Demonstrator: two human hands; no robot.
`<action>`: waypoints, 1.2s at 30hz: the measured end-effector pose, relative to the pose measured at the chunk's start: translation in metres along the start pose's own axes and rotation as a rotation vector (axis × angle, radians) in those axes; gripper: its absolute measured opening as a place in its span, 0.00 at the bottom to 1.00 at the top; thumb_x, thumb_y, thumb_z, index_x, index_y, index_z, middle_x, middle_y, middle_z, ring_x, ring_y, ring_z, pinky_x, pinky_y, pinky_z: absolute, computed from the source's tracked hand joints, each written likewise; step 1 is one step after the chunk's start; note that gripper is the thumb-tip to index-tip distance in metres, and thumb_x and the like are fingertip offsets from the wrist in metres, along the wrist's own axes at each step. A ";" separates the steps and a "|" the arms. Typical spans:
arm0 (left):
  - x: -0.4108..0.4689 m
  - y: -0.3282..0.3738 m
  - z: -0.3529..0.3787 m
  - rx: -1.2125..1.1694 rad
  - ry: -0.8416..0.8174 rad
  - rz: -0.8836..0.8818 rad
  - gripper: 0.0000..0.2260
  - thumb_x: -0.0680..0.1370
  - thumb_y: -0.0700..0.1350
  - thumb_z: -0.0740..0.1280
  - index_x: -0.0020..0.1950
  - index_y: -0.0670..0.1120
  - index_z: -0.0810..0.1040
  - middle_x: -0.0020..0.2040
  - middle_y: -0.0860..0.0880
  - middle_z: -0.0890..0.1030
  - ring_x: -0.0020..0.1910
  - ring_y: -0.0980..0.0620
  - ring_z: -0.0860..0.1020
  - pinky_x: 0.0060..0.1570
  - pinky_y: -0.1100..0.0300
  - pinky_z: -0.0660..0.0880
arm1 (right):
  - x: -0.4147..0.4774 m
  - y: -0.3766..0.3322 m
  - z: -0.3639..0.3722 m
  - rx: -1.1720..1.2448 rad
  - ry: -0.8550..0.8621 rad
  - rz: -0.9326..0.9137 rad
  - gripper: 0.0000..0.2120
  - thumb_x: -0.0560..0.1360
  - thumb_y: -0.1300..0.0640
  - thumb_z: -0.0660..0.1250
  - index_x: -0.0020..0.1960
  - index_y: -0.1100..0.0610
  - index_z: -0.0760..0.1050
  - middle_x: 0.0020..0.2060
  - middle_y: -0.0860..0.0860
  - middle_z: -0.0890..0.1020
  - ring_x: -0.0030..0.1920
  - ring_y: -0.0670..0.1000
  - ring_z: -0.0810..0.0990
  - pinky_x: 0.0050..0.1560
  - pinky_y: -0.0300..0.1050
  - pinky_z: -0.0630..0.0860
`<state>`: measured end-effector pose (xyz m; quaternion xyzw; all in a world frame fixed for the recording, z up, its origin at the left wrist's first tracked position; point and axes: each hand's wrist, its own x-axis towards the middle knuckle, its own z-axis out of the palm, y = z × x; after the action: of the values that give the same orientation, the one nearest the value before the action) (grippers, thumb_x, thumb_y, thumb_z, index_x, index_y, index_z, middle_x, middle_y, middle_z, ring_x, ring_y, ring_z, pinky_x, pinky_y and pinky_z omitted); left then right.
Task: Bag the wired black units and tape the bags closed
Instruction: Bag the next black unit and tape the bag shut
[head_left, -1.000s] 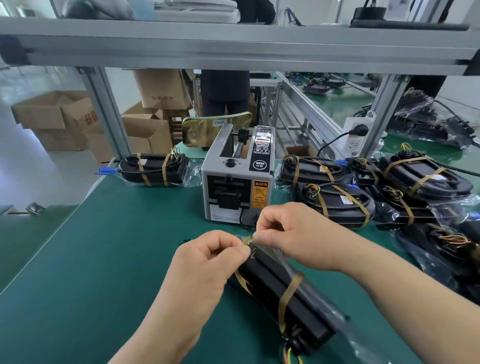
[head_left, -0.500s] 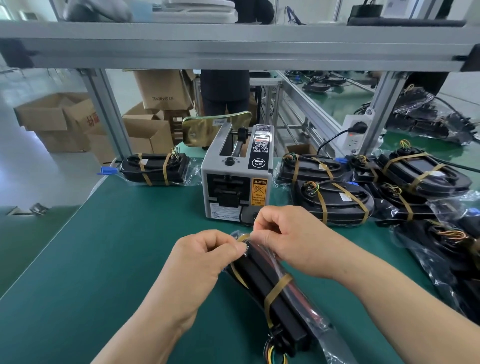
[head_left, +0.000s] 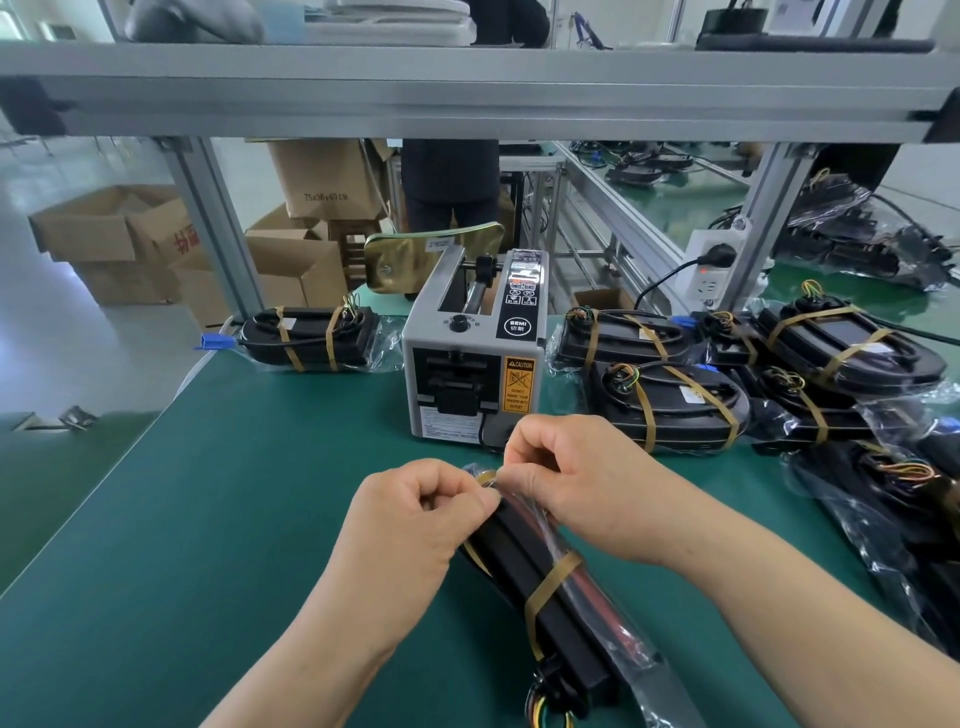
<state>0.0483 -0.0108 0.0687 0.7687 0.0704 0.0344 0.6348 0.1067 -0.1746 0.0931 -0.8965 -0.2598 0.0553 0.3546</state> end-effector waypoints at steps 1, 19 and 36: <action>0.000 0.000 0.001 0.008 0.011 0.005 0.07 0.72 0.46 0.74 0.35 0.48 0.81 0.30 0.48 0.73 0.30 0.56 0.68 0.30 0.71 0.65 | 0.000 0.000 0.000 -0.001 0.000 -0.003 0.13 0.78 0.51 0.68 0.36 0.48 0.72 0.29 0.43 0.75 0.30 0.39 0.72 0.33 0.30 0.67; 0.004 -0.013 0.014 -0.162 0.186 -0.151 0.09 0.73 0.49 0.74 0.37 0.48 0.77 0.27 0.58 0.73 0.24 0.64 0.69 0.25 0.75 0.65 | -0.001 -0.001 0.001 0.030 -0.012 0.020 0.11 0.78 0.51 0.67 0.37 0.49 0.73 0.27 0.35 0.75 0.29 0.37 0.72 0.33 0.29 0.69; -0.010 -0.001 0.017 -0.144 0.084 -0.056 0.11 0.78 0.44 0.67 0.41 0.57 0.85 0.31 0.54 0.79 0.30 0.60 0.74 0.36 0.67 0.70 | -0.027 -0.006 -0.020 -0.123 -0.230 0.245 0.23 0.61 0.39 0.76 0.52 0.45 0.75 0.44 0.45 0.83 0.46 0.45 0.81 0.48 0.46 0.79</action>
<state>0.0407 -0.0290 0.0651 0.7168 0.1158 0.0539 0.6855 0.0868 -0.1961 0.1099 -0.9293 -0.1901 0.1842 0.2577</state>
